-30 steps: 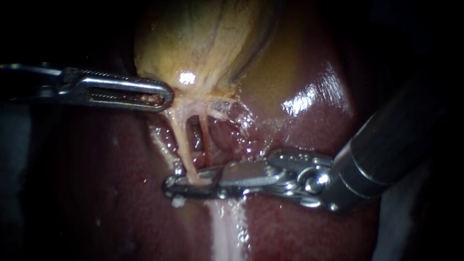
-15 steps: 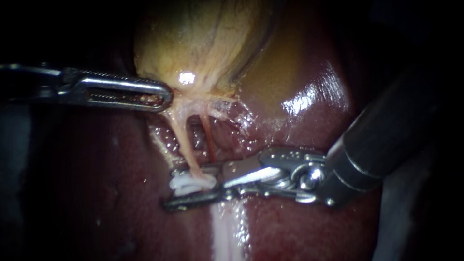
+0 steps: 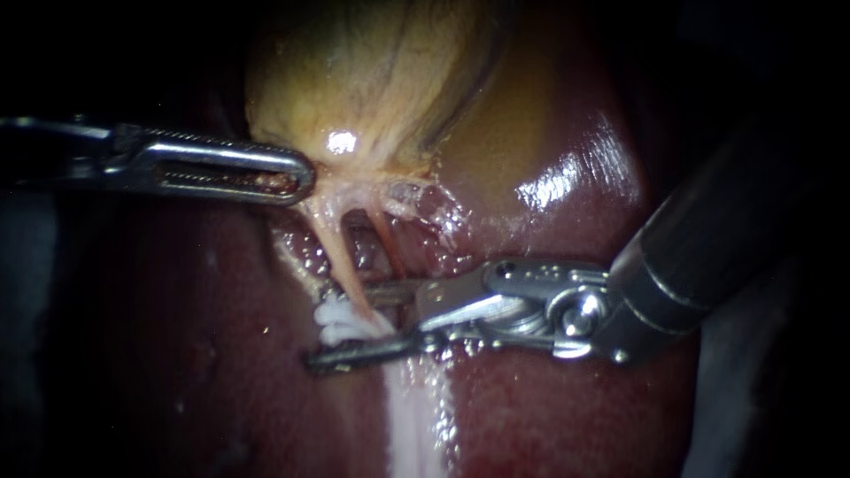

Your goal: Going back second clip left tube

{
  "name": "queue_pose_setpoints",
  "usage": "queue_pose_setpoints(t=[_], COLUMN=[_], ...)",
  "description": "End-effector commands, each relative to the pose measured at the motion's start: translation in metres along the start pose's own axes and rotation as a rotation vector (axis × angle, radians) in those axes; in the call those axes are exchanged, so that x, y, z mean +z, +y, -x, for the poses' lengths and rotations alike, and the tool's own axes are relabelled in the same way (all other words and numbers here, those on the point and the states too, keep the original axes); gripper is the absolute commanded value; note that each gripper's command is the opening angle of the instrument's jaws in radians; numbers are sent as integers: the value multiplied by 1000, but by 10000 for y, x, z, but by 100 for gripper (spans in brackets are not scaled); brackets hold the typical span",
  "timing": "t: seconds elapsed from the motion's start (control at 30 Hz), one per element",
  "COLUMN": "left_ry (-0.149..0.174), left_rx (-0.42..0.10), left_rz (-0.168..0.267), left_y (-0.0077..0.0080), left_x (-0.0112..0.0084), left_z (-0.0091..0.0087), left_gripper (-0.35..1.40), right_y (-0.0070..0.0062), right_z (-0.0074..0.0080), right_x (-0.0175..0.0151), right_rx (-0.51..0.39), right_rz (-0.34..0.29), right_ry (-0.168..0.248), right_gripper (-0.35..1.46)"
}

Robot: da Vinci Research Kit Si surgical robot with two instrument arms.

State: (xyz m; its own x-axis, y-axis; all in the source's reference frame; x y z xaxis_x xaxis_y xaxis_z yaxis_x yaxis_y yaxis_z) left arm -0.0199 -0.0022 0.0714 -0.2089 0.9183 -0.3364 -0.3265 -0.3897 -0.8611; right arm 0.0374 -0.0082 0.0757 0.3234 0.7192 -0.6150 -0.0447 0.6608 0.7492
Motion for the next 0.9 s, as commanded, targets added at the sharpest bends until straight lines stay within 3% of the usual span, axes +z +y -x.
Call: queue_pose_setpoints(t=[0.03, 0.43, 0.9], left_ry=[0, 1, 1], left_rx=[0, 1, 1], left_rz=[1, -1, -1], left_y=[0, 0, 0], left_x=[0, -2, -2], left_z=[0, 0, 0], left_gripper=[-35, -35, -35], right_y=[0, -5, -16], right_z=[0, 0, -28], right_x=[-1, -22, -118], right_rx=[0, -23, -142], right_rz=[-1, -12, -43], right_ry=[0, -3, -3], right_gripper=[49, 49, 49])
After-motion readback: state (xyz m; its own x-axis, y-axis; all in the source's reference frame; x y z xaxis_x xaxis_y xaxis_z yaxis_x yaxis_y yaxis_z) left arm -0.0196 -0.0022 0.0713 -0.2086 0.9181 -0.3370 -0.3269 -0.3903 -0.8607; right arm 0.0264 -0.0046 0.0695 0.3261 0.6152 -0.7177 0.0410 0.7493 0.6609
